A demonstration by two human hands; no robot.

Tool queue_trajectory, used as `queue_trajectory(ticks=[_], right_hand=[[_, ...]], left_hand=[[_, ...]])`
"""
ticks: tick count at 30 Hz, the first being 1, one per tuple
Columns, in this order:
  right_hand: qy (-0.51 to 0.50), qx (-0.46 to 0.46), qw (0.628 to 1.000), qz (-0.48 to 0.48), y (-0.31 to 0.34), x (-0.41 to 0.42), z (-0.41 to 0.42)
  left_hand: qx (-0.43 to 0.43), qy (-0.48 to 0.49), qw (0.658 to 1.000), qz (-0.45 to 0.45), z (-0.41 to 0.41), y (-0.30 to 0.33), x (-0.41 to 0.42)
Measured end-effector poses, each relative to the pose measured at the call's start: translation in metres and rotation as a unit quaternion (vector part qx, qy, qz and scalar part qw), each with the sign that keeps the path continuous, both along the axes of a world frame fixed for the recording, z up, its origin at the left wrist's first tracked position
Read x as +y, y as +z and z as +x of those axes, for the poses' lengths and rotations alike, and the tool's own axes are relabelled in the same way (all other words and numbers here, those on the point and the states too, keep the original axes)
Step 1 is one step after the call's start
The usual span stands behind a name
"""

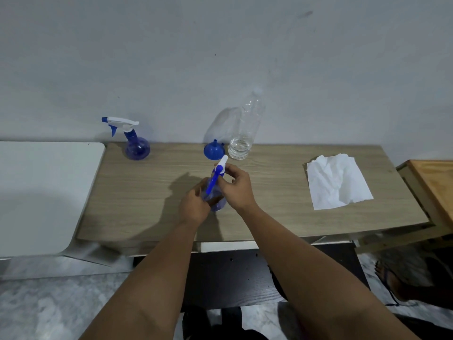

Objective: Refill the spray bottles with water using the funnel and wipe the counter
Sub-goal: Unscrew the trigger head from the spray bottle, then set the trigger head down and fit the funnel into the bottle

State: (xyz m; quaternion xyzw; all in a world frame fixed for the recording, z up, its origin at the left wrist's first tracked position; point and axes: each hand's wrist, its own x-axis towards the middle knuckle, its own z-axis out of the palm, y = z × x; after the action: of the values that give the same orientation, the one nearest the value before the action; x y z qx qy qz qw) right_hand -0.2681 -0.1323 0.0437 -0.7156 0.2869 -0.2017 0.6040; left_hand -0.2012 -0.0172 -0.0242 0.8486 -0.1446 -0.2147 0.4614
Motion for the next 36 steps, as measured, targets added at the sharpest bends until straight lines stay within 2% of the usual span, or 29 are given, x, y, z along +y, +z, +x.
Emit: queue_trajectory(ticks=[9,13,15,19,22,26,29,33,36], right_hand=[[-0.025,-0.077,0.996,0.039,0.064,-0.031,0.020],[-0.073,-0.127,0.989,0.005,0.092,-0.057,0.023],[-0.090,-0.123,0.988,-0.011,0.096,-0.071,0.021],[-0.070,-0.029,0.995,-0.071,0.072,-0.089,0.011],[-0.050,0.074,0.988,-0.124,0.036,-0.089,0.002],[-0.002,0.256,0.950,-0.181,-0.012,-0.082,-0.007],[0.020,0.355,0.913,-0.199,-0.040,-0.077,-0.015],[0.042,0.415,0.879,-0.229,-0.070,-0.075,-0.020],[0.057,0.428,0.868,-0.245,-0.083,-0.077,-0.022]], left_hand=[[-0.005,-0.016,0.999,-0.046,-0.002,0.001,-0.002],[-0.022,-0.028,0.999,-0.042,-0.003,0.005,0.000],[-0.031,-0.023,0.998,-0.043,-0.005,0.006,0.002],[-0.061,-0.006,0.998,-0.034,-0.008,0.008,0.005],[-0.068,-0.012,0.998,-0.008,-0.005,0.006,0.005],[-0.070,-0.028,0.997,-0.003,0.000,0.003,0.005],[-0.064,-0.039,0.997,-0.016,0.002,0.000,0.007],[-0.070,-0.035,0.997,-0.009,0.002,-0.005,0.010],[-0.078,-0.032,0.996,-0.011,0.004,-0.008,0.011]])
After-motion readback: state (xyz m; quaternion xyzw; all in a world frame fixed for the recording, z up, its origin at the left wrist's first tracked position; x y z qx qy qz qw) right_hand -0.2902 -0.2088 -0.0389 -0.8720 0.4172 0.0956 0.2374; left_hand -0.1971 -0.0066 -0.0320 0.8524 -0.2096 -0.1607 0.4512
